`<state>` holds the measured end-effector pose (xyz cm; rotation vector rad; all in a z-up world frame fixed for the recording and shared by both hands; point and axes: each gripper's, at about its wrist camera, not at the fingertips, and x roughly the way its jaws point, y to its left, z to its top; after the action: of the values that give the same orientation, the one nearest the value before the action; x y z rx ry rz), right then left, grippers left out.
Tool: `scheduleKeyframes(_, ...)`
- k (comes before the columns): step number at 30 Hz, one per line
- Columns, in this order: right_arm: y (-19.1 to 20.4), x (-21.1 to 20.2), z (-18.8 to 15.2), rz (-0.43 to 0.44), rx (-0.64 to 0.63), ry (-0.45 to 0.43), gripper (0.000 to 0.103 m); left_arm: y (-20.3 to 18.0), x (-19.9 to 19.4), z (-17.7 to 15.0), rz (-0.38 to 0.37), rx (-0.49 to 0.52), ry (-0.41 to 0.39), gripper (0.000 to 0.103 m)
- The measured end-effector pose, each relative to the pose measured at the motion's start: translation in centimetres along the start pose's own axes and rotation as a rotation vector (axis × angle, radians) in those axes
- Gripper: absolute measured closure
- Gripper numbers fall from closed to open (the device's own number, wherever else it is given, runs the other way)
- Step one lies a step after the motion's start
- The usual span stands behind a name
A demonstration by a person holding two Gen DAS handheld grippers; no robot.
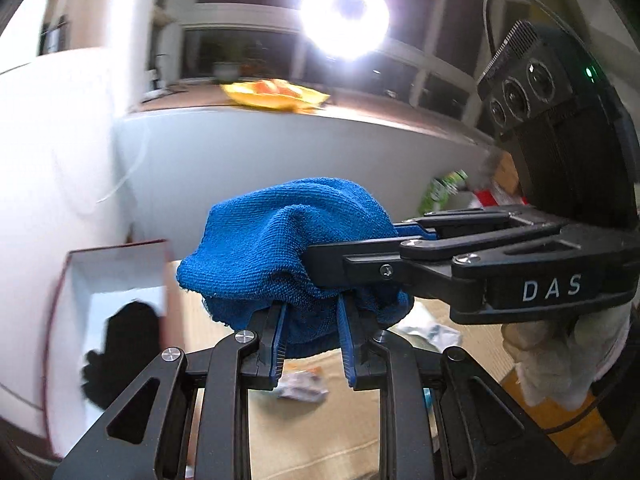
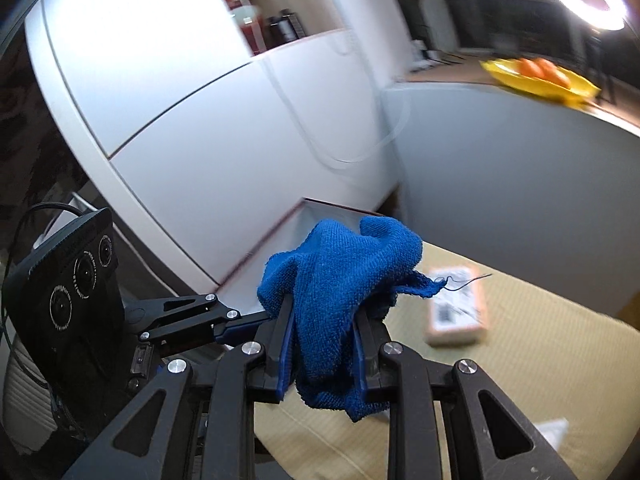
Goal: Organize soft objects
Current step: 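Carry the blue towel over the shoebox with the right tool, then open the right tool to drop the towel into the shoebox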
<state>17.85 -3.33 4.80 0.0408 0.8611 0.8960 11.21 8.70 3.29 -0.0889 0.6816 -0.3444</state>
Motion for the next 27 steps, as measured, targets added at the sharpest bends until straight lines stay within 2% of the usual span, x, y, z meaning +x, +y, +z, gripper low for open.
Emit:
scheduleKeyframes(5, 3.5, 4.5, 2.0, 0.071, -0.041, 0.012, 0.081, 4.4, -1.8, -0.4, 0.107, -0.024, -0.018, 0.084)
scheduleKeyframes(10, 5.2, 9.3, 3.7, 0.117, -0.041, 0.041, 0.081, 8.8, -1.7, -1.0, 0.183, -0.070, -0.012, 0.084)
scheduleKeyframes(16, 5.8, 14.0, 4.5, 0.126, -0.045, 0.090, 0.081, 13.4, 0.0, -1.6, 0.192, -0.146, 0.024, 0.084)
scheduleKeyframes(27, 5.3, 20.1, 6.2, 0.081, -0.056, 0.162, 0.079, 17.5, 3.3, -2.3, 0.231, -0.215, 0.067, 0.084)
